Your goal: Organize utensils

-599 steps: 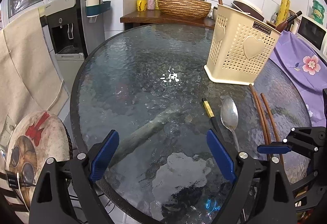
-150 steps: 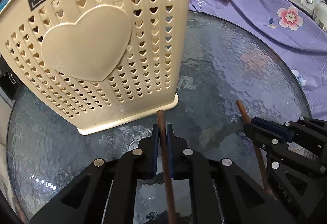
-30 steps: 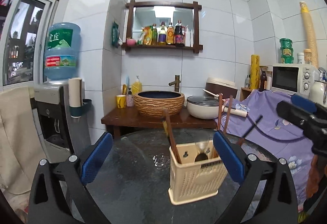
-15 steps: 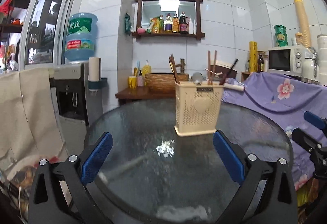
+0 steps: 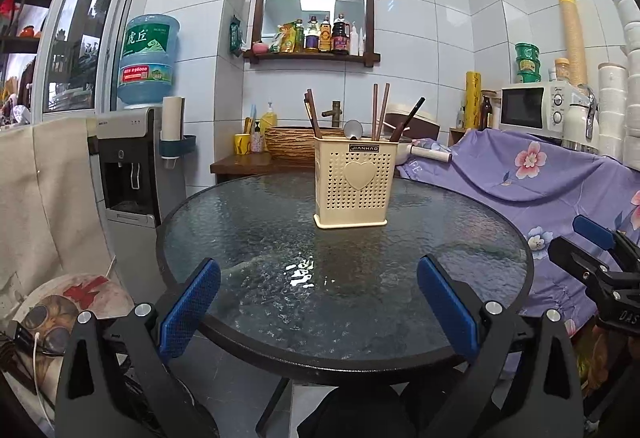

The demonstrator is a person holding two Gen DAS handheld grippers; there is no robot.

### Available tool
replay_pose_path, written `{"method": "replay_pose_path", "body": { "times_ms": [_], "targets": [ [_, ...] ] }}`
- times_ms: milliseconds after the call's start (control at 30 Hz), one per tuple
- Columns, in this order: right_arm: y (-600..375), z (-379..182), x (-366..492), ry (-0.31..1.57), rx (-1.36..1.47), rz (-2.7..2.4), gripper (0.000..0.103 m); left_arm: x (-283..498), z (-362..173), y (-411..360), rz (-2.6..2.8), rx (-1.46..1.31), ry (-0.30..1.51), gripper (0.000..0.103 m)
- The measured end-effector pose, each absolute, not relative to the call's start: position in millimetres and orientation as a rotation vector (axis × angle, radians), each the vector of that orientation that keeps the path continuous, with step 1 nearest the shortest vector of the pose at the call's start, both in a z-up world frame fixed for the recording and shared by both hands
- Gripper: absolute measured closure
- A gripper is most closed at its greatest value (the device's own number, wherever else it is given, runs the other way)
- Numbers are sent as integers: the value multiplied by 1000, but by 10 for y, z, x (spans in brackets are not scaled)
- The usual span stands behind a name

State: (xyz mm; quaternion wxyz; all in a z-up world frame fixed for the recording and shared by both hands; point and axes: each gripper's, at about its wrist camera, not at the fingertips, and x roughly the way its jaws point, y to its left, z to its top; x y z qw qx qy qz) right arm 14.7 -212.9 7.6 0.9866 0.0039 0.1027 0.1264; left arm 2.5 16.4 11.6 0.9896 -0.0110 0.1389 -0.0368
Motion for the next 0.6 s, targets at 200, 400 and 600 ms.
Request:
{"method": "replay_pose_path", "body": {
  "times_ms": [200,400,600],
  "targets": [
    [-2086,133,99,192,-21,257,6,-26,138,145,-70,-13,273,6],
    [-2016,168,62,174,-47,262,6,-38,147,156,-69,-9,273,6],
    [-1997,186,72,178,-52,269,6,-30,140,180,-78,-23,285,6]
  ]
}}
